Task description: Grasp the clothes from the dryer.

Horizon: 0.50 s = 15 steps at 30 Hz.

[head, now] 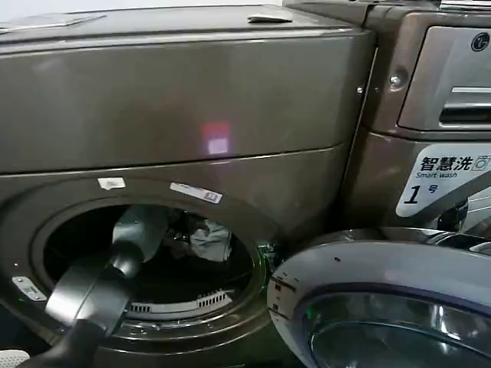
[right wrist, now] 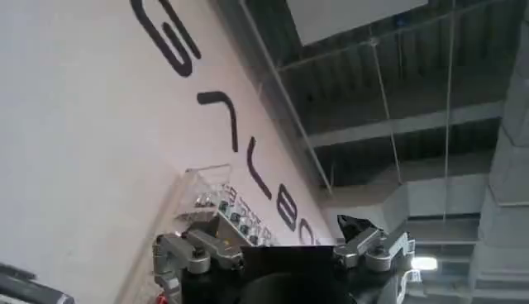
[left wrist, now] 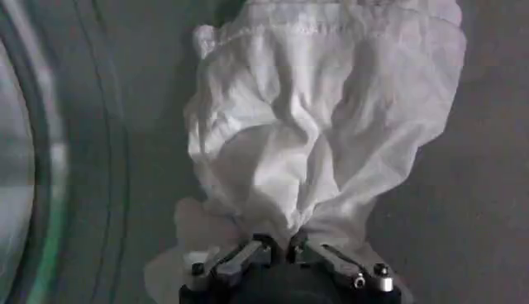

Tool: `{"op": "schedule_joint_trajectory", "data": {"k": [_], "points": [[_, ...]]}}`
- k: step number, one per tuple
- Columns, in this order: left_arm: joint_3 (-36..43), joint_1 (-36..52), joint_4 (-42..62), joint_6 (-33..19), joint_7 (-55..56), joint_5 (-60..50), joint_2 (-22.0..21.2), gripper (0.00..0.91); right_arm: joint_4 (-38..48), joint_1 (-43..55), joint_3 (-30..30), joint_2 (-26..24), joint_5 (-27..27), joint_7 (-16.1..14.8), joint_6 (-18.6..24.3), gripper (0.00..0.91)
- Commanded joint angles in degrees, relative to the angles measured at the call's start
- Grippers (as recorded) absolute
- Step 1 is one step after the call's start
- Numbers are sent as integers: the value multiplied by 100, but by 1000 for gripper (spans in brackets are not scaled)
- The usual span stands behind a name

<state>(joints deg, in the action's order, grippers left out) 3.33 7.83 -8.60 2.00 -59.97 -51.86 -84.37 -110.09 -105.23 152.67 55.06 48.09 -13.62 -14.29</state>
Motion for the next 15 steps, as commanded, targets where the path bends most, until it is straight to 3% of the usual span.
{"op": "schedule_joint_trajectory", "data": {"k": [1,15], "points": [[-201,-84,-103,9,179,506,48,11,8,8,-9,12,-1,2,14,907],[-1277,-629,-1017,257,1475,2470,123,0,38,72,-110,7,-9,11,66,907]]}}
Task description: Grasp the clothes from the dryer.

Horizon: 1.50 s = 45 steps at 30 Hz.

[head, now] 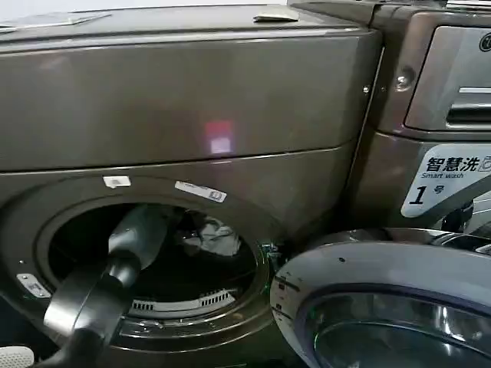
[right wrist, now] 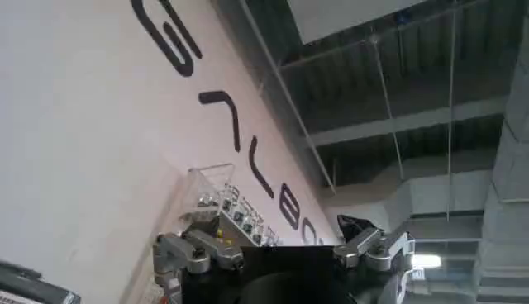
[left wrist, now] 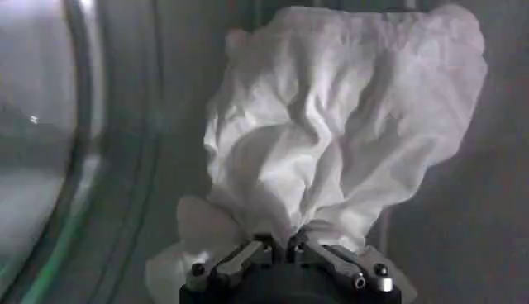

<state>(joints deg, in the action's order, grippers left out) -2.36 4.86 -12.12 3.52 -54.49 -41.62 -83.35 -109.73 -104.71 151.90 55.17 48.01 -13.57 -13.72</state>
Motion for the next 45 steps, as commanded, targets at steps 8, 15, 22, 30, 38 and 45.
{"op": "schedule_joint_trajectory", "data": {"k": [8,15,22,30,38,45], "points": [[-1401,-934,-1699,50,2207,2500,168,0,-51,109,-136,-4,-8,9,7,907],[-1807,-1833,-3274,345,3058,3102,205,0,-64,147,-179,-21,-13,8,11,907],[-2082,-2569,-4283,289,4225,3622,48,0,-13,132,-150,-45,-10,13,39,907],[-2553,-3203,-5295,314,4932,3685,-205,0,-26,118,-141,-42,-8,10,69,907],[-2576,-3683,-6043,210,5525,3713,-365,0,-86,128,-155,-9,-55,50,119,907],[-2512,-4150,-6535,196,5774,3704,-476,0,-85,135,-97,-8,-50,125,119,907]]}}
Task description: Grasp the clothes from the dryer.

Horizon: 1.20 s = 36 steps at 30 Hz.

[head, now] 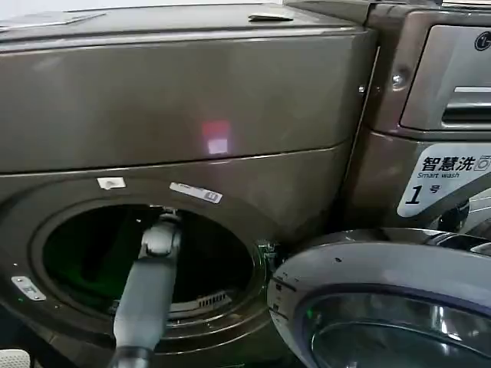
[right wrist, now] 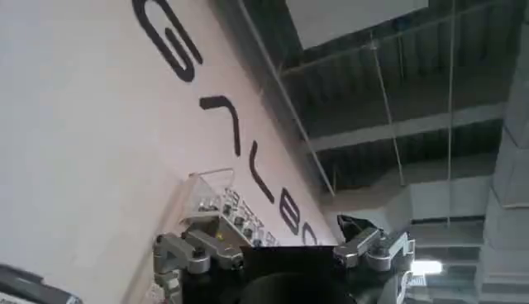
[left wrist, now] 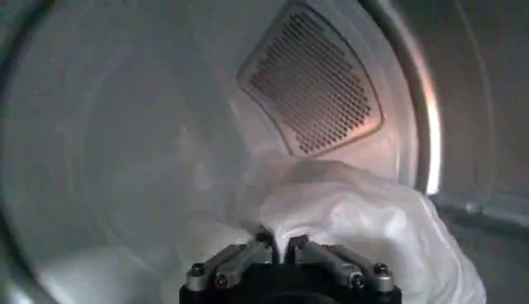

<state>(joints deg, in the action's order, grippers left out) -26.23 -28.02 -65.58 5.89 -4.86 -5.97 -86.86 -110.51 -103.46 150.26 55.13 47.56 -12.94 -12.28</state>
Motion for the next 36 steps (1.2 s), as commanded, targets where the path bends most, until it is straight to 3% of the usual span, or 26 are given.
{"op": "schedule_joint_trajectory", "data": {"k": [1,6,36], "points": [[-111,-886,-1198,-53,808,112,-124,0,-5,5,92,-4,-9,39,-71,907],[-108,-866,-1206,36,801,81,-153,0,-6,-38,80,-21,120,104,115,907],[-56,-771,-1100,387,635,10,-141,0,21,-109,198,-16,90,43,100,907]]}}
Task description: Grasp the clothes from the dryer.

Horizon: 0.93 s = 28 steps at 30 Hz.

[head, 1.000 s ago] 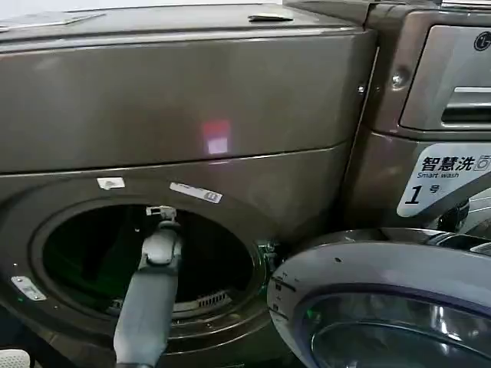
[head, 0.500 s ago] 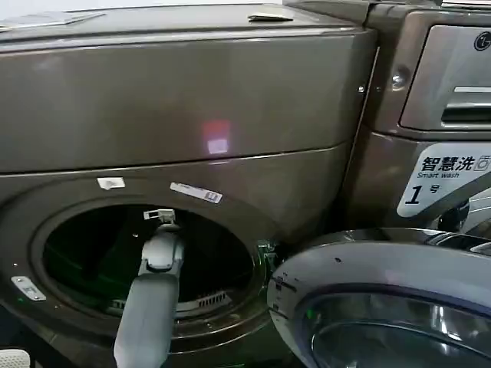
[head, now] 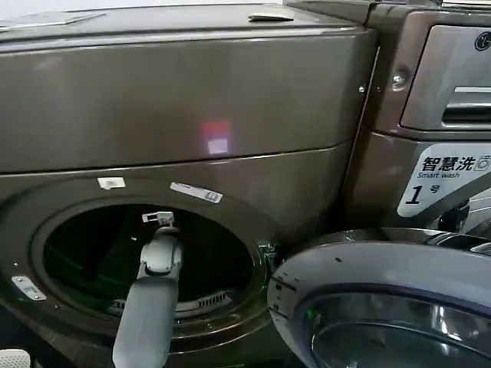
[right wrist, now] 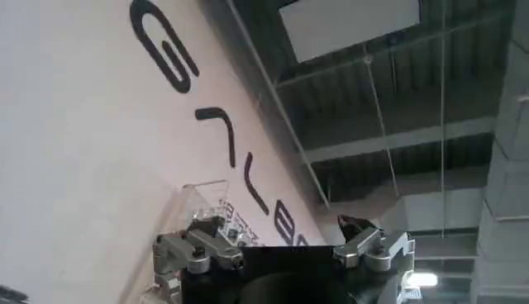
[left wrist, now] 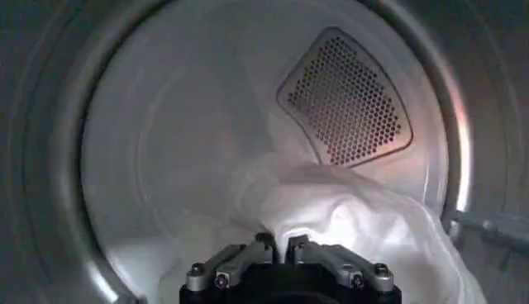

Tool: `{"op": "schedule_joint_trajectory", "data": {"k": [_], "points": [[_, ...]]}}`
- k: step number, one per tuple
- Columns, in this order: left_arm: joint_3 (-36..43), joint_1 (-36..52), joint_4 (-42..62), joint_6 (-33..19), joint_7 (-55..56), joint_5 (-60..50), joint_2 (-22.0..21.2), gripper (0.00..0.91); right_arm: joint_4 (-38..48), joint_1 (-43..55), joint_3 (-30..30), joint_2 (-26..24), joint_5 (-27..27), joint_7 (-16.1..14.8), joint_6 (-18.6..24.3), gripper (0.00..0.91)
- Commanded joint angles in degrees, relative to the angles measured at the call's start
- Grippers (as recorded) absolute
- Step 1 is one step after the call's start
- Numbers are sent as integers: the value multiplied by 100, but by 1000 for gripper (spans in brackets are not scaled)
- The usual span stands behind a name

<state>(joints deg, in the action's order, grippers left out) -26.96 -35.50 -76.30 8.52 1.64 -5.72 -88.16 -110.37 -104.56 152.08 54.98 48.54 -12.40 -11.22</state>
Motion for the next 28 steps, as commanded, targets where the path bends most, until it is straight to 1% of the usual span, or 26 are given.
{"op": "schedule_joint_trajectory", "data": {"k": [1,19,28], "points": [[18,-15,-30,129,-16,-14,-15,0,13,0,15,-5,-14,-17,-6,907],[-48,122,42,147,-84,-13,-8,0,100,-6,68,43,-68,-85,-3,907],[-65,181,12,209,-121,50,96,0,19,67,20,135,-58,-95,-17,907]]}}
